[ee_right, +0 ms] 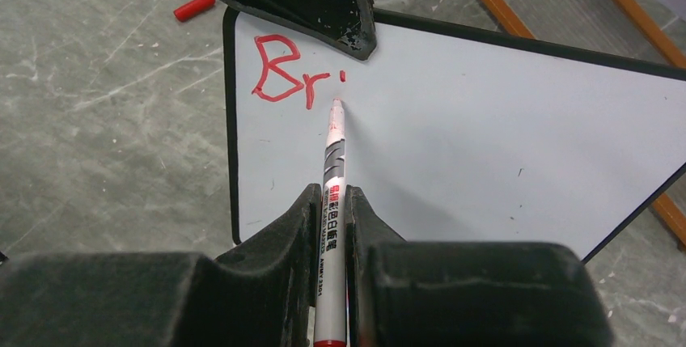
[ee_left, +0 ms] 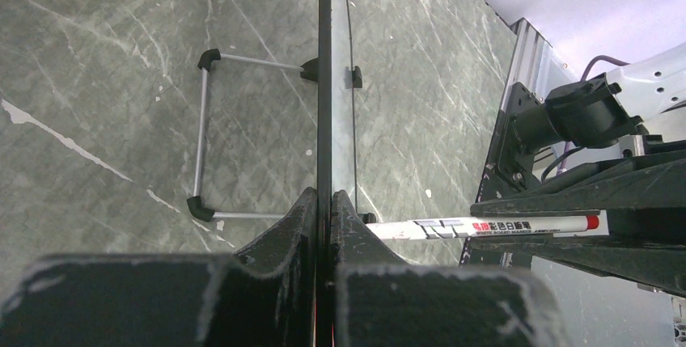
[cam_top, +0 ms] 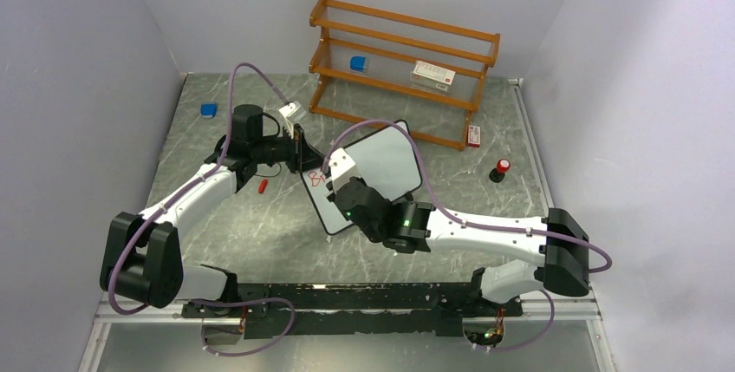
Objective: Write a sentence on the whiteboard
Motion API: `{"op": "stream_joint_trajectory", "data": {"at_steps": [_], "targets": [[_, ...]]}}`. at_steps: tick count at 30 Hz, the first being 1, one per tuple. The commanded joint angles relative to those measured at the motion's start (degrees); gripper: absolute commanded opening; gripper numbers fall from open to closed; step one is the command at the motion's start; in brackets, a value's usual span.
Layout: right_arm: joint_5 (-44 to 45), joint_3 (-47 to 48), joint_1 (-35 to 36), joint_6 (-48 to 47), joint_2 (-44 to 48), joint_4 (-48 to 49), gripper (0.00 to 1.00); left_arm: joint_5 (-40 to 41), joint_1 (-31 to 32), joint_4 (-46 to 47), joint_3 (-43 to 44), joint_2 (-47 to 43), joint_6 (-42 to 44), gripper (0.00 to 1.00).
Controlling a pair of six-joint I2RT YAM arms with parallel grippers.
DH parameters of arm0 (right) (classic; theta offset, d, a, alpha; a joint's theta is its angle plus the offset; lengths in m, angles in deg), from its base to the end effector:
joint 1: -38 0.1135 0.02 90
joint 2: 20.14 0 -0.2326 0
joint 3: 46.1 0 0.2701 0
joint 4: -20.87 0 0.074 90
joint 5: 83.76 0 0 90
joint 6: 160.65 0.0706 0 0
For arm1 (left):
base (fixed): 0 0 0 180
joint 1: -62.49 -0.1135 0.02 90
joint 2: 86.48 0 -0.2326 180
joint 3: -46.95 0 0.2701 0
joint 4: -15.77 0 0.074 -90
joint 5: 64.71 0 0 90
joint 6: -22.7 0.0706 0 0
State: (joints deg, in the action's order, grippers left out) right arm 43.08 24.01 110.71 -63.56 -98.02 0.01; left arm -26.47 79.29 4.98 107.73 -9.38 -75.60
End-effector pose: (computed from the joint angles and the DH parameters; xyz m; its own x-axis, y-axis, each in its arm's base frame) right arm 0.1454 0.3248 0.2419 -0.2163 -0.3626 -0.9065 -0.5855 0.7912 -0.1768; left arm 0.3019 -0.1491 0.2107 -0.5541 0.0740 -0.8291 0.7763 0.4054 -0.4827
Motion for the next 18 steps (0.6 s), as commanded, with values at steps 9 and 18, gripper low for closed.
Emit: {"op": "stream_joint_trajectory", "data": {"at_steps": [9,18], "targets": [[2.3,0.8,-0.3,0.7,-0.8,2.5,0.0,-1.3,-0.3,0.9,0.0,-1.4,2.2,0.05],[2.2,1.2,-0.3,0.6,-1.9,2.4,0.0,-1.2,-0.2,0.8,0.0,-1.4,2.4,0.05]]}}
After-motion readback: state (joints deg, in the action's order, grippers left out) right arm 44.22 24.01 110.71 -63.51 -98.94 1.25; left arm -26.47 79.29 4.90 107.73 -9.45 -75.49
